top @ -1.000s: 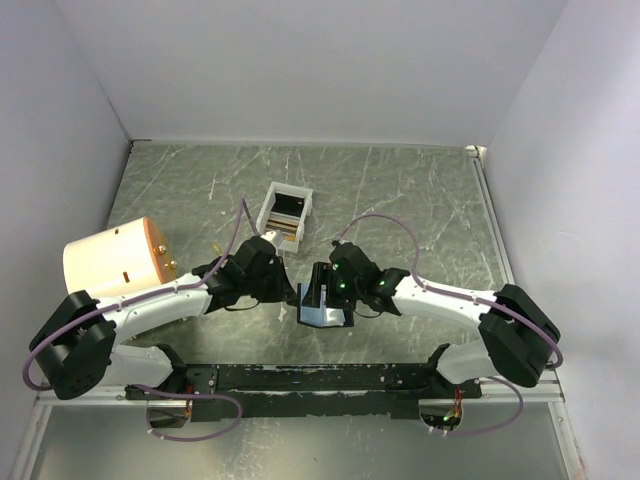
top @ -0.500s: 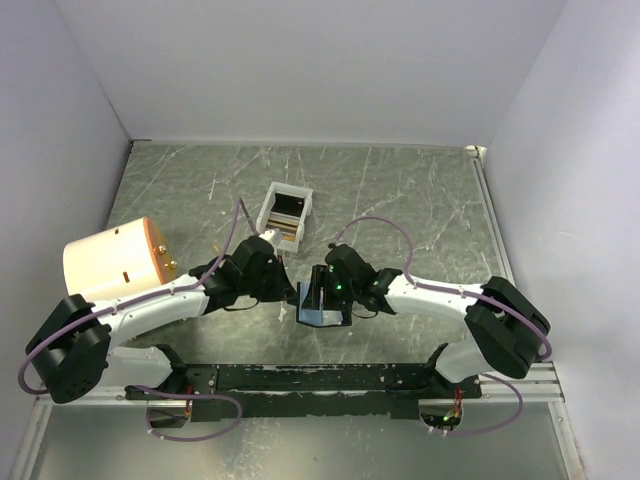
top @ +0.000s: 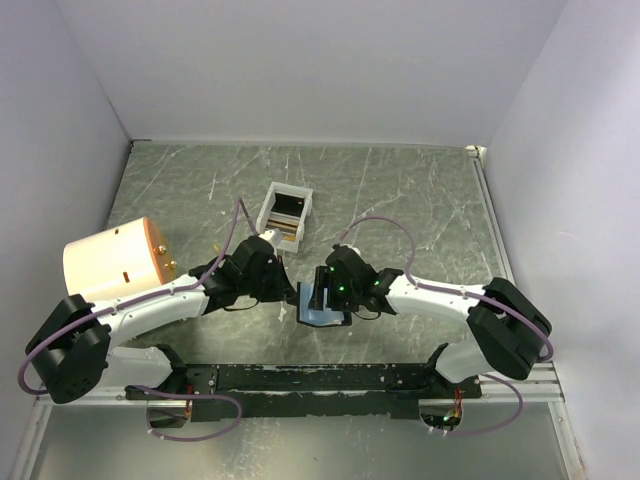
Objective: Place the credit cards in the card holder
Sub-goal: Open the card holder at the center of the board.
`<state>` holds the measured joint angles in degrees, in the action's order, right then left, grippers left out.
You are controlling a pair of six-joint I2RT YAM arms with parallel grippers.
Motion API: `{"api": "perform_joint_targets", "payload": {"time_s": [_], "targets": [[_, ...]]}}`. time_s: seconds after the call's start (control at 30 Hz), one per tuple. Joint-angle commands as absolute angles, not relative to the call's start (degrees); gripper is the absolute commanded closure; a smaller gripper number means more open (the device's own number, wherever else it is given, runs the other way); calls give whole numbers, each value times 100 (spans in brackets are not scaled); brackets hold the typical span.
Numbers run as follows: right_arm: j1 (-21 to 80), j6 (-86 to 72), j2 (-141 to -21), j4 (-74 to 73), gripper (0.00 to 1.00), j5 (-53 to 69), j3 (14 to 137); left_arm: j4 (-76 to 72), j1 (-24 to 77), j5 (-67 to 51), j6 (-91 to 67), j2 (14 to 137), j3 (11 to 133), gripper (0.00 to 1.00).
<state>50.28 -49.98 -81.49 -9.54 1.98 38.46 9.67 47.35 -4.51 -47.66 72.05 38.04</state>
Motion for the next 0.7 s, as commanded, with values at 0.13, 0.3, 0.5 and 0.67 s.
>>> {"api": "perform_joint_targets", "payload": {"time_s": [0.13,0.3,0.5,0.67], "targets": [[5054,-4752,-7816,-1914,24,-705,4087,984,4760,-448,-4798,7136,3806,93],[5052,-4663,-7724,-2244,18,-945,4264,1013,4763,-390,-4798,7144,3788,93],[5054,-4518,-7601,-2601,22,-1146,4531,1068,4761,-332,-4786,7162,3779,93],[5054,-4474,-7515,-2742,31,-1142,4654,1063,4755,-331,-4782,7244,3835,93]]}}
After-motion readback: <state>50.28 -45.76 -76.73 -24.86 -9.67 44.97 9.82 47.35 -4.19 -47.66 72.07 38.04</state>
